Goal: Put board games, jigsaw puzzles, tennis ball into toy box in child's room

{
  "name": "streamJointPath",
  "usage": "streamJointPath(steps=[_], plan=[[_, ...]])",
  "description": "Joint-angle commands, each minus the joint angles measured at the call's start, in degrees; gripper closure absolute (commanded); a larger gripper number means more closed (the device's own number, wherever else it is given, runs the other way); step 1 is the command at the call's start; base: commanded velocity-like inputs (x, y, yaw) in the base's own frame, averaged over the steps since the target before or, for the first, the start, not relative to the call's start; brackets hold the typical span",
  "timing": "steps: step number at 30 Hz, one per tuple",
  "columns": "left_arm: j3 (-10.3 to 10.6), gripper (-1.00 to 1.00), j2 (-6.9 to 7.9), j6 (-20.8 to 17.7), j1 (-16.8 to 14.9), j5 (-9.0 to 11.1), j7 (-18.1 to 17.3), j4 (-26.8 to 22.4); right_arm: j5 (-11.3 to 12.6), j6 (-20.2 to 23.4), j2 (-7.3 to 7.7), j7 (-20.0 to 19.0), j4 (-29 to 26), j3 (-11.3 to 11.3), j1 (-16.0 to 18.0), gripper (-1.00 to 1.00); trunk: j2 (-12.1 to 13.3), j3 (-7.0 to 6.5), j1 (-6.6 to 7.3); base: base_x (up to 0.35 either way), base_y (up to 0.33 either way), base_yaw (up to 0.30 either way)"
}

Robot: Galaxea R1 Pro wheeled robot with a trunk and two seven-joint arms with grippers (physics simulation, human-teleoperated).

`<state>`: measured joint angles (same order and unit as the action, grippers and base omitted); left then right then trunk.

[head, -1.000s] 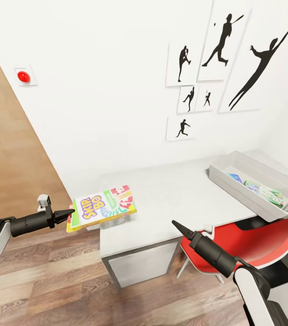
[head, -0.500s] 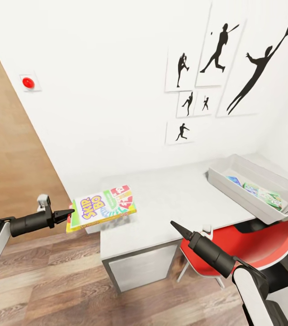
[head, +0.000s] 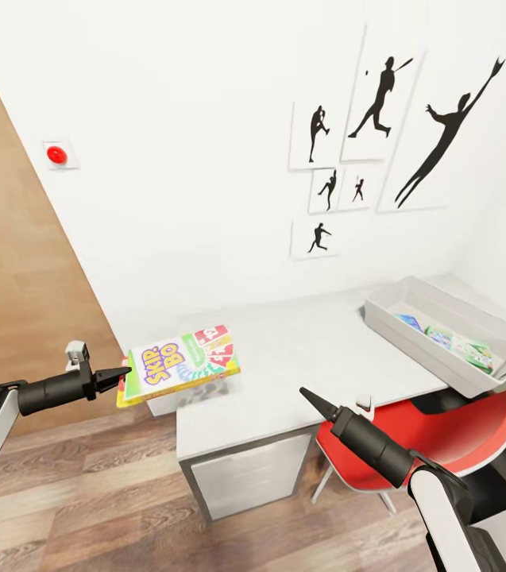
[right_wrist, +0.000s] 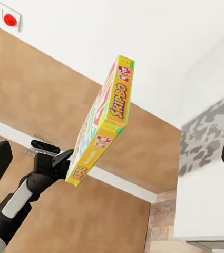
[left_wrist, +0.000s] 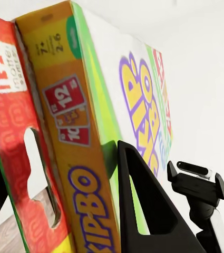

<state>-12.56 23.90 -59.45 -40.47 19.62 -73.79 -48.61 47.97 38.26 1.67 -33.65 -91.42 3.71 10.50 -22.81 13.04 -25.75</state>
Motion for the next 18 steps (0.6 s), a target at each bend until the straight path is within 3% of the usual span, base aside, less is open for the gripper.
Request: streamJointPath(steps=[1, 18], plan=[[-0.01, 1.00, 0.01, -0.40, -0.05, 0.07, -0.13, 0.01, 0.28, 0.42, 0.01, -0.01, -0.02, 0.07, 0.05, -1.00, -0.11, 0.01, -0.03, 0.000, 0.000, 0.000], [0.29, 1.00, 0.06, -0.40, -0.05, 0.07, -0.13, 0.01, 0.28, 0.42, 0.00, -0.01, -0.04, 0.07, 0.03, -1.00, -0.11, -1.61, -0.03, 0.000, 0.000, 0.000]])
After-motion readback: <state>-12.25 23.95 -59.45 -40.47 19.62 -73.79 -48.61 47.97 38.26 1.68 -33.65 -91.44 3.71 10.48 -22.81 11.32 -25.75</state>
